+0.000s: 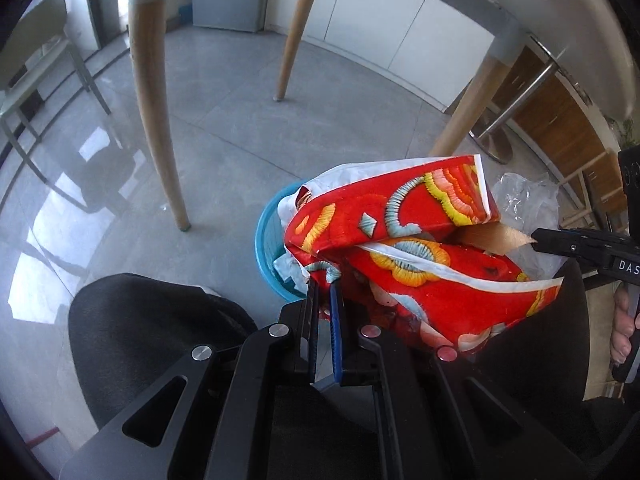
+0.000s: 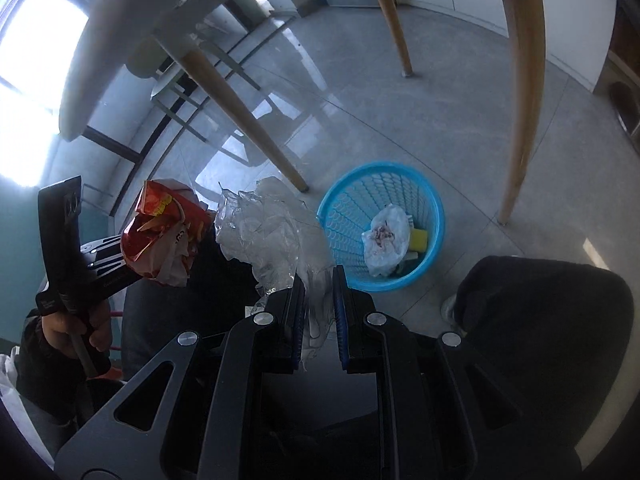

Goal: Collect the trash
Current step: 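Carry the red snack bag and clear bag down over the wastebasket with both tools, then open both tools to drop the red bag and clear bag into the wastebasket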

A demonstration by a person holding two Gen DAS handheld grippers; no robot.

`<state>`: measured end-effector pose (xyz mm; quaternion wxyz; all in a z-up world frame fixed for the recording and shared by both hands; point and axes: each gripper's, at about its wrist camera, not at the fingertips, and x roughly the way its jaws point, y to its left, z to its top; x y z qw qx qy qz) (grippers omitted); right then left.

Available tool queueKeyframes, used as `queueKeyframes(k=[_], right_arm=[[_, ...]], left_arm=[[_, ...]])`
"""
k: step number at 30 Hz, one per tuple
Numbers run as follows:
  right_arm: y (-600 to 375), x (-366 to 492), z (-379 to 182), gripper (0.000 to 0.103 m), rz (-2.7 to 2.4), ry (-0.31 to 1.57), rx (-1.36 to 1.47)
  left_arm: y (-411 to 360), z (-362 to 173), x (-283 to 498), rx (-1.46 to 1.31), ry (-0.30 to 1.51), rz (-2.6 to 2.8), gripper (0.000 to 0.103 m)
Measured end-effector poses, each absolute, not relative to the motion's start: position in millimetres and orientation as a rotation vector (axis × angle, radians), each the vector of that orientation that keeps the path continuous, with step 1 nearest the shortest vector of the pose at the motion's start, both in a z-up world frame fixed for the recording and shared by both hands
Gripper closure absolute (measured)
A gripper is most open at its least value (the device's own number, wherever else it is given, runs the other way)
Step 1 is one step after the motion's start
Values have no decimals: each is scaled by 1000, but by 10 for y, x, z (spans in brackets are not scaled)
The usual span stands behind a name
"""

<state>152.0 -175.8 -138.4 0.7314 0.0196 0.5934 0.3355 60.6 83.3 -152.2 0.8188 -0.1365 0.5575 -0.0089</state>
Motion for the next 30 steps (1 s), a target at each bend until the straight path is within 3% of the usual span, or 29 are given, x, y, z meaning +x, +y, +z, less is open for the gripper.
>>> queueKeyframes(k=[15, 30], right_arm=[[-1635, 2311, -2621, 90, 560, 1520, 179], [-1337, 2561, -3110, 88, 484, 1585, 62]], left_arm=[[728, -2437, 1302, -337, 1400, 65, 98], [687, -2877, 1661, -303, 1502, 103, 98]])
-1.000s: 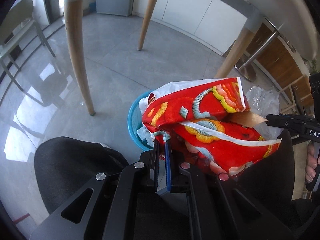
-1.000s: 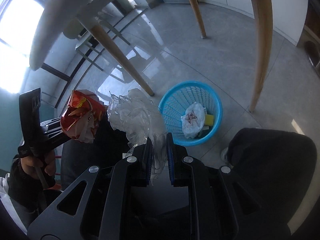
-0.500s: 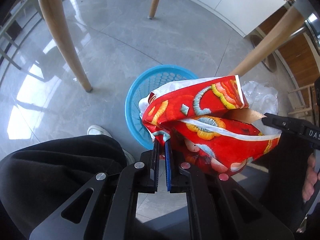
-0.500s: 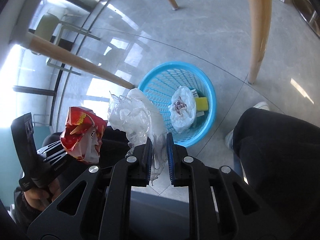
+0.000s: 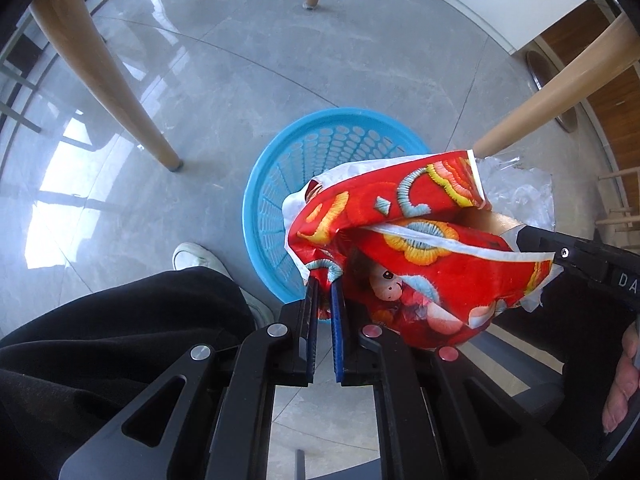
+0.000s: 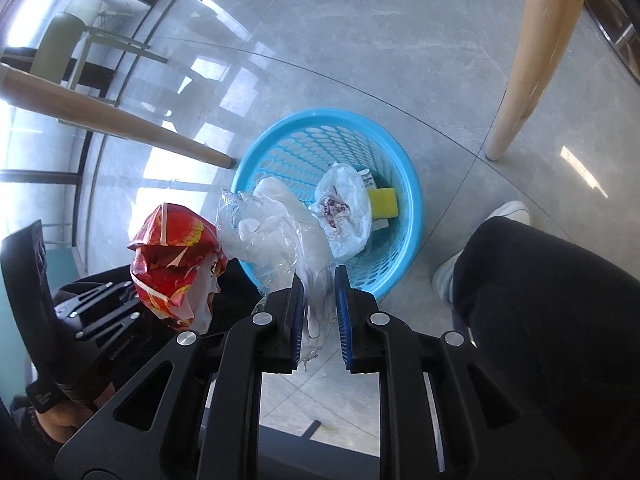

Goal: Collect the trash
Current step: 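Open both tools to drop the red bag and clear bag into the wastebasket, then raise both tools back toward the table with the blue package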

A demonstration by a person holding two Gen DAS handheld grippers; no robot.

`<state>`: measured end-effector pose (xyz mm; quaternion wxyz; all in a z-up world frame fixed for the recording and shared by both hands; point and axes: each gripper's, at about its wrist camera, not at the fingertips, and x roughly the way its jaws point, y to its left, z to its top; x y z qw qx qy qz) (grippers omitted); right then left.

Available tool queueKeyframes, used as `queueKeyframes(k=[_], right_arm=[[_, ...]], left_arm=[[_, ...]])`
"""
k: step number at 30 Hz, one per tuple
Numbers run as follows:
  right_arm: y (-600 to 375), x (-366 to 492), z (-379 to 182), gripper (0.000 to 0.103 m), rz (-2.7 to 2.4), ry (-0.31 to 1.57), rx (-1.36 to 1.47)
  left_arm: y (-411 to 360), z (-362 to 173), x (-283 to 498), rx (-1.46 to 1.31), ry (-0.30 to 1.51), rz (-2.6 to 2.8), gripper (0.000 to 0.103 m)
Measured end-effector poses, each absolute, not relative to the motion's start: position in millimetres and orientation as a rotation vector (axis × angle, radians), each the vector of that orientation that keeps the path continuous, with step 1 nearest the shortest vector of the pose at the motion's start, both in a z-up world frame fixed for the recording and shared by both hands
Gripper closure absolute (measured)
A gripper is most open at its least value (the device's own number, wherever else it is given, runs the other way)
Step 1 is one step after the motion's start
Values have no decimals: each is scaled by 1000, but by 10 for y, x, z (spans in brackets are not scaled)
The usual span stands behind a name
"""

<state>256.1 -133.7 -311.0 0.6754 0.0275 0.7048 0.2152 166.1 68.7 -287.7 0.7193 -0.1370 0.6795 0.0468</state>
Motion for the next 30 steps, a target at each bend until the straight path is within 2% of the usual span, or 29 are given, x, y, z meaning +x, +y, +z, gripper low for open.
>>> queueKeyframes(k=[7, 10, 11, 12, 13, 14, 15, 16, 17, 18, 19, 20, 22, 30], right_arm=[[-1365, 2585, -3167, 88, 470, 1572, 66], [-1382, 2600, -3152, 83, 467, 1568, 80], [-1388, 2608, -3139, 77, 465, 1565, 80], [-1389, 2611, -3129, 72, 466, 1562, 80], [-1388, 2610, -3121, 57, 465, 1557, 79], [-1385, 2612, -3103, 46, 461, 1548, 74], [-1386, 2613, -3085, 43, 457, 1538, 70], [-1383, 2615, -3069, 37, 456, 1532, 68], [-1392, 2619, -3084, 25, 454, 1529, 70], [-1402, 2618, -3072, 18, 449, 1524, 75], [-1412, 2621, -3051, 13, 447, 1517, 84], [-1415, 2623, -3036, 12, 447, 1514, 90], [-1421, 2621, -3020, 9, 450, 1519, 94], [-1406, 2487, -2888, 9, 459, 1492, 48]], left_arm=[[696, -2932, 1706, -298, 1509, 122, 97], [687, -2944, 1709, -308, 1511, 130, 94], [689, -2947, 1707, -313, 1512, 130, 89], [691, -2954, 1711, -312, 1514, 132, 78], [692, -2950, 1711, -309, 1514, 137, 70], [691, -2947, 1716, -306, 1510, 143, 56], [700, -2944, 1717, -300, 1506, 153, 44], [710, -2948, 1719, -291, 1504, 166, 37], [722, -2947, 1715, -286, 1501, 180, 23], [735, -2948, 1710, -293, 1500, 182, 15], [750, -2954, 1704, -308, 1502, 179, 12], [765, -2959, 1707, -320, 1506, 177, 7], [788, -2957, 1702, -362, 1502, 156, 6], [765, -2847, 1620, -341, 1481, 145, 6]])
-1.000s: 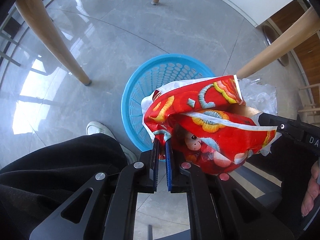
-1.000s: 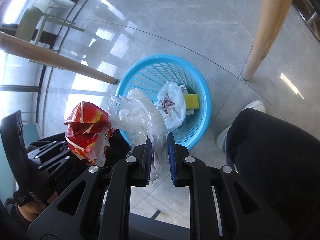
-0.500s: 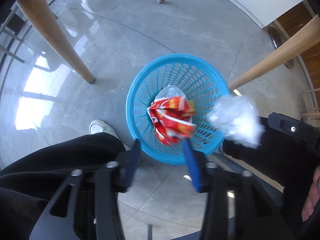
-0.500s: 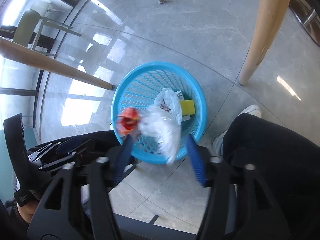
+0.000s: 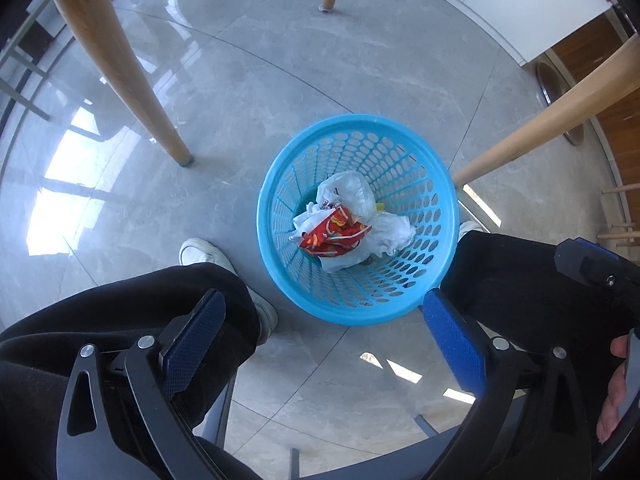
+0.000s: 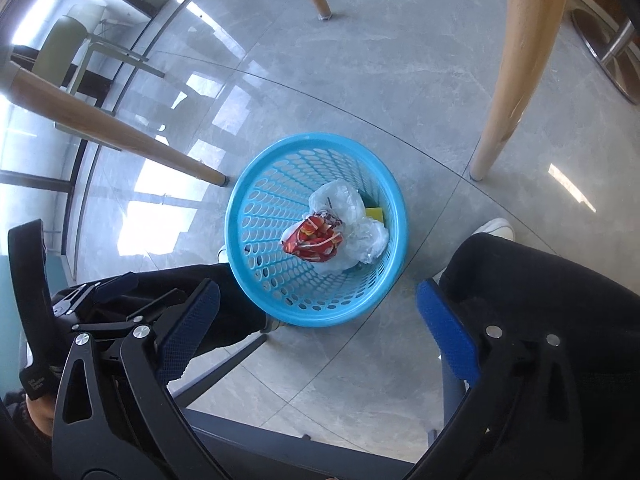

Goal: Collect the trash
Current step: 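Raise both tools back toward the table with the blue package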

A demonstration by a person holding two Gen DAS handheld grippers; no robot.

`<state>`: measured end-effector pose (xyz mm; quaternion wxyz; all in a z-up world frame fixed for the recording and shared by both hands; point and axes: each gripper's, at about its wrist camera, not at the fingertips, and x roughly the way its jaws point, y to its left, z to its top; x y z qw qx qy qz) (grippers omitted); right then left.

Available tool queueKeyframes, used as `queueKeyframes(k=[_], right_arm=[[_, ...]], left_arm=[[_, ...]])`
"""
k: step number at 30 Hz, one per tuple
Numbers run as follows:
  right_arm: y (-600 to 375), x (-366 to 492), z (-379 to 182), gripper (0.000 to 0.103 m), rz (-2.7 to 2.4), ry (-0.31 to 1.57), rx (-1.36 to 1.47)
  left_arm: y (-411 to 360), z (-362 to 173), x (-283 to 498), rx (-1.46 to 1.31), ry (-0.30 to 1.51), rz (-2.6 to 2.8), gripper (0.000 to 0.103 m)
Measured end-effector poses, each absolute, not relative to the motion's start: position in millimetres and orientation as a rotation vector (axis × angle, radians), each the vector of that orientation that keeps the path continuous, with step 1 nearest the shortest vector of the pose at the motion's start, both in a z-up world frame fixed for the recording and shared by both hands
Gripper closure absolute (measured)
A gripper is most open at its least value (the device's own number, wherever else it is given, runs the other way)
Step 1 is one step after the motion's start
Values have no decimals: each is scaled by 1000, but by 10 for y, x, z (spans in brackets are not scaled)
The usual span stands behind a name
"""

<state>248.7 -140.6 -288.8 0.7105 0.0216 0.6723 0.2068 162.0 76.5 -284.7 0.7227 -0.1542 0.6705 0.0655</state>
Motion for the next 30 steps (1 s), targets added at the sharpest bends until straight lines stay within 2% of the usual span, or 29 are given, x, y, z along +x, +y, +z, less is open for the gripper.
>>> queueKeyframes(k=[7, 30], right_arm=[[-1486, 2264, -2633, 9, 474, 1429, 4], [-1997, 1423, -1261, 9, 575, 1205, -93]], left_arm=[[794, -2618, 1434, -349, 1424, 140, 6], [723, -1326, 538, -238, 1110, 96, 6]])
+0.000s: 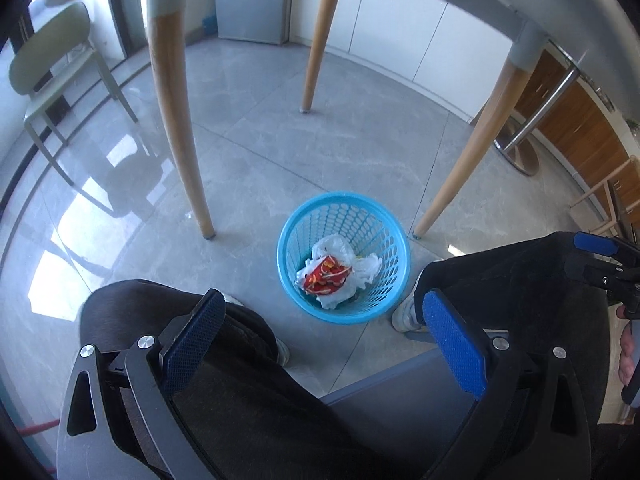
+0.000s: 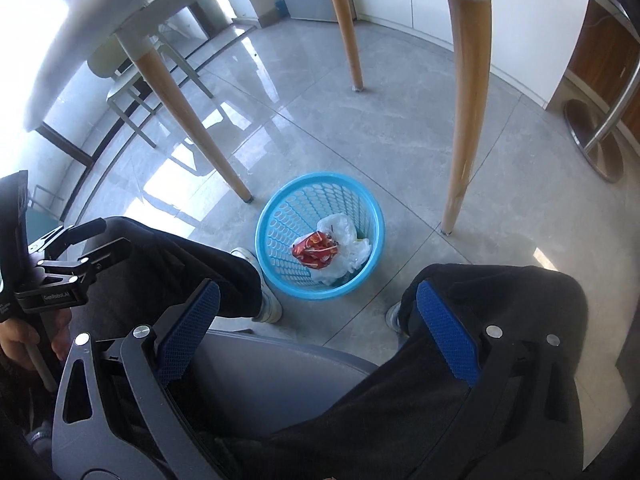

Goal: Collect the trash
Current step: 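Raise both tools back toward the table with the blue package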

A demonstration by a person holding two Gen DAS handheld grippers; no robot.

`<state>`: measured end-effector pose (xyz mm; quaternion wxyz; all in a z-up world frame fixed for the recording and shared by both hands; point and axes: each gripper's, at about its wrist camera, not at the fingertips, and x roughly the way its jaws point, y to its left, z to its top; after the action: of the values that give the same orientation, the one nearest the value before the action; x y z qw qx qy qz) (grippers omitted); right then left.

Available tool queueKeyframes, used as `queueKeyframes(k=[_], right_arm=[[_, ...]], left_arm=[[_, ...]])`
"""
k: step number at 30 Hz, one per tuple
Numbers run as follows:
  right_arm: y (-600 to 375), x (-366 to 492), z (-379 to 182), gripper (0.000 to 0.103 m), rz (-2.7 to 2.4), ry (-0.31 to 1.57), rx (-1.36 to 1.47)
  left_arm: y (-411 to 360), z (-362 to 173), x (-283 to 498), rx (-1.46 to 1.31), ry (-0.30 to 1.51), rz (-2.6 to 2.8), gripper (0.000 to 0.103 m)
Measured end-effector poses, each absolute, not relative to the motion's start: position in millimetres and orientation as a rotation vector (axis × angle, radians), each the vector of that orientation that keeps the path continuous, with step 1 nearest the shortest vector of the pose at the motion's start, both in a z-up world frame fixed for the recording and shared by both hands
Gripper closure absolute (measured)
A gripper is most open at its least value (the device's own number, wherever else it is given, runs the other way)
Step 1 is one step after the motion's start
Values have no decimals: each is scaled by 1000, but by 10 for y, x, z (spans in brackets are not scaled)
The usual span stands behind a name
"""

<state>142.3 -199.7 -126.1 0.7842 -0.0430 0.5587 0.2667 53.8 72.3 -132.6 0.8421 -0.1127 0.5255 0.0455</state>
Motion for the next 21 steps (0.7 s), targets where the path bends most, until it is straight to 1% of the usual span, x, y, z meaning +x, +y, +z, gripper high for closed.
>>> queueKeyframes(k=[9, 17, 21], right_arm=[[-2195, 1128, -636, 9, 633, 1131, -110], [-2303, 1060, -83, 9, 651, 1046, -73], [-2326, 1163, 197, 9, 668, 988, -67]], left_arm=[[691, -759, 303, -191, 985, 72, 6], [668, -274, 320, -154, 909, 62, 6], [670, -25, 461, -130, 876, 61, 6]])
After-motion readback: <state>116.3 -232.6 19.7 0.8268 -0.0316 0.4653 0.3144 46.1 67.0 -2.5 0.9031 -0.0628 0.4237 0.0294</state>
